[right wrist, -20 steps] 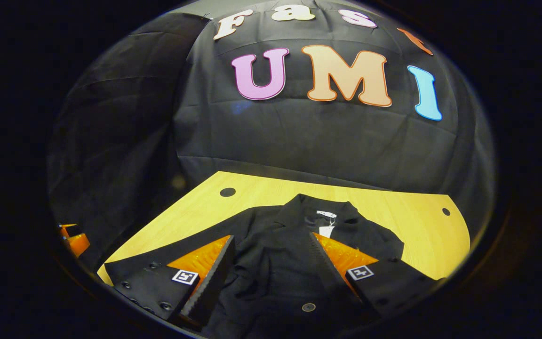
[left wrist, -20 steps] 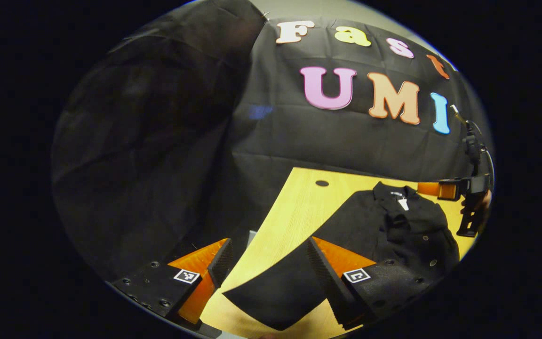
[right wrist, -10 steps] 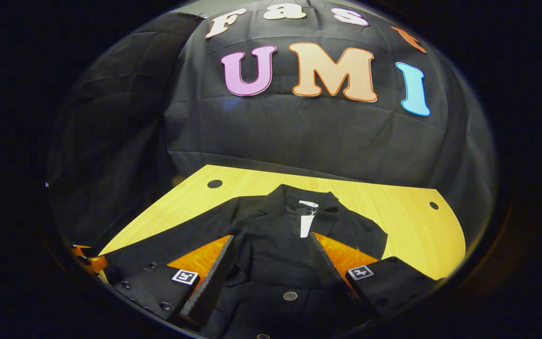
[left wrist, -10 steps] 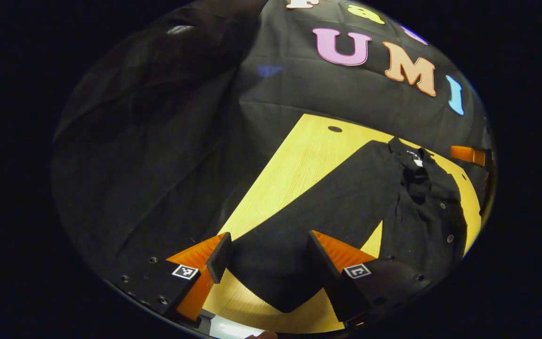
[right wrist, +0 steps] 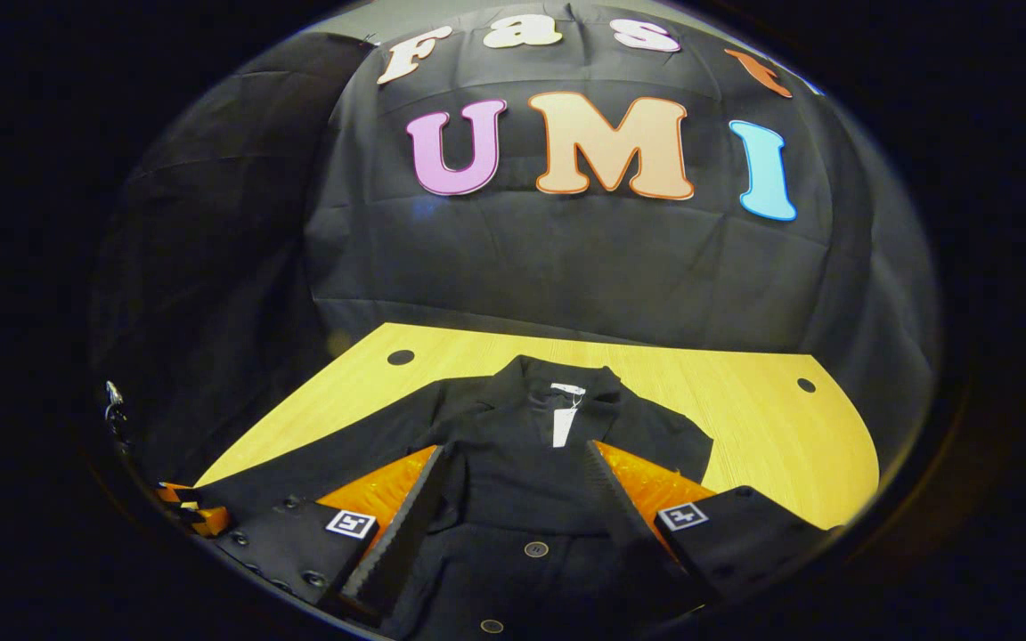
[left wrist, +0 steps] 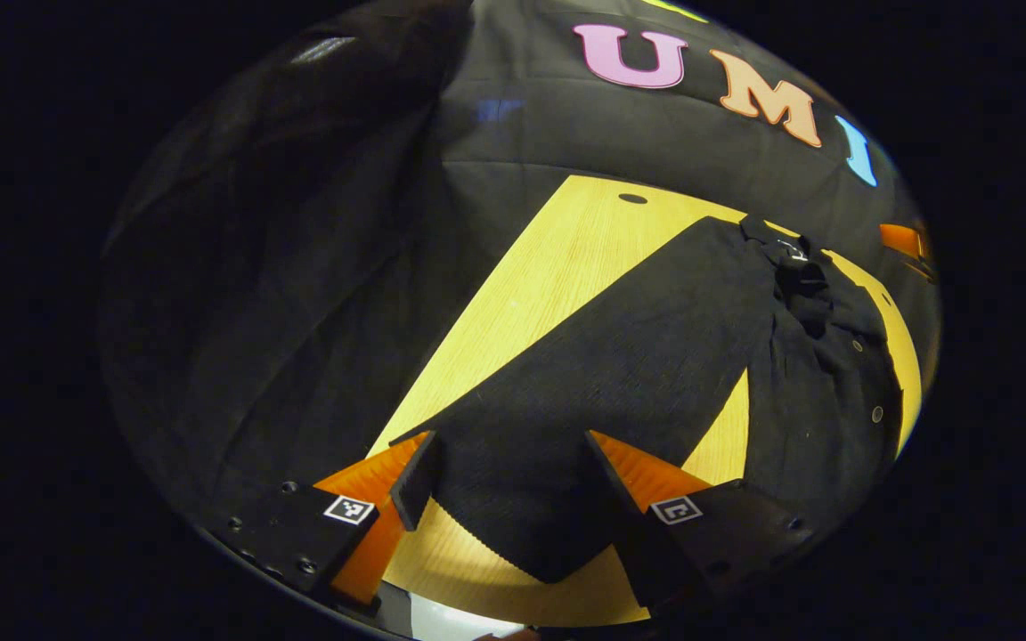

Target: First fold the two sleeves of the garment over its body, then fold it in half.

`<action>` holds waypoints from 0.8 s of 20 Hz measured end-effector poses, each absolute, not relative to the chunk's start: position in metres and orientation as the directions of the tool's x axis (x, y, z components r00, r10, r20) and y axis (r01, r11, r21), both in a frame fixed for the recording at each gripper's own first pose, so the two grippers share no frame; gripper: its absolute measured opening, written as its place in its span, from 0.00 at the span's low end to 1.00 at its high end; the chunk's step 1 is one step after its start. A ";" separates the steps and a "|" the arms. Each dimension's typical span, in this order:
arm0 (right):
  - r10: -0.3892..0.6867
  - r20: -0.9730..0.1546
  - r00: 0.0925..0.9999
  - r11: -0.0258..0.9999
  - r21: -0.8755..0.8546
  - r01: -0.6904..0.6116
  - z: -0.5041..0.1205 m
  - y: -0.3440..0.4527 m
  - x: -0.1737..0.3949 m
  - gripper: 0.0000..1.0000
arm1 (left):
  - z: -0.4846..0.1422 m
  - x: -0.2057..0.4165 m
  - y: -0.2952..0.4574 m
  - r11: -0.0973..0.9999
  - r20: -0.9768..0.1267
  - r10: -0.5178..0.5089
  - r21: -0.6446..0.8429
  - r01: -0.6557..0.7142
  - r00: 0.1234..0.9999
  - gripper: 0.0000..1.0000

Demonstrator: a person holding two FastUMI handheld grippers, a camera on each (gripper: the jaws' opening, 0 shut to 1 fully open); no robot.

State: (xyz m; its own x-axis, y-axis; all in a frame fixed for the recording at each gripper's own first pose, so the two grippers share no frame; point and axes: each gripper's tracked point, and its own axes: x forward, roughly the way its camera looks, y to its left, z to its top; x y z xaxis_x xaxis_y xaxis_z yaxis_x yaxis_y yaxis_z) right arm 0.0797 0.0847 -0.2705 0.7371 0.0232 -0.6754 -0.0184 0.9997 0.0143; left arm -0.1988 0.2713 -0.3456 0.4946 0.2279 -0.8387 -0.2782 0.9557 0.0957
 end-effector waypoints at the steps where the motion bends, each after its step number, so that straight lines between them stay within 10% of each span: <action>1: 0.032 -0.674 0.738 1.000 0.022 -0.022 -0.267 0.083 0.077 0.99 | -0.345 -0.197 0.271 0.953 -0.835 0.229 0.089 -0.288 0.501 0.96; 5: 0.062 -0.672 0.738 0.998 0.050 -0.039 -0.260 0.068 0.067 0.99 | -0.346 -0.196 0.255 0.970 -0.826 0.190 0.076 -0.229 0.531 0.70; 8: 0.079 -0.653 0.753 0.996 0.075 -0.040 -0.248 0.051 0.062 0.99 | -0.348 -0.192 0.246 0.968 -0.805 0.223 0.117 -0.220 0.550 0.11; 16: 0.116 -0.590 0.799 0.991 0.119 -0.056 -0.203 0.004 0.044 0.98 | -0.335 -0.179 0.240 0.945 -0.831 0.273 0.137 -0.298 0.484 0.00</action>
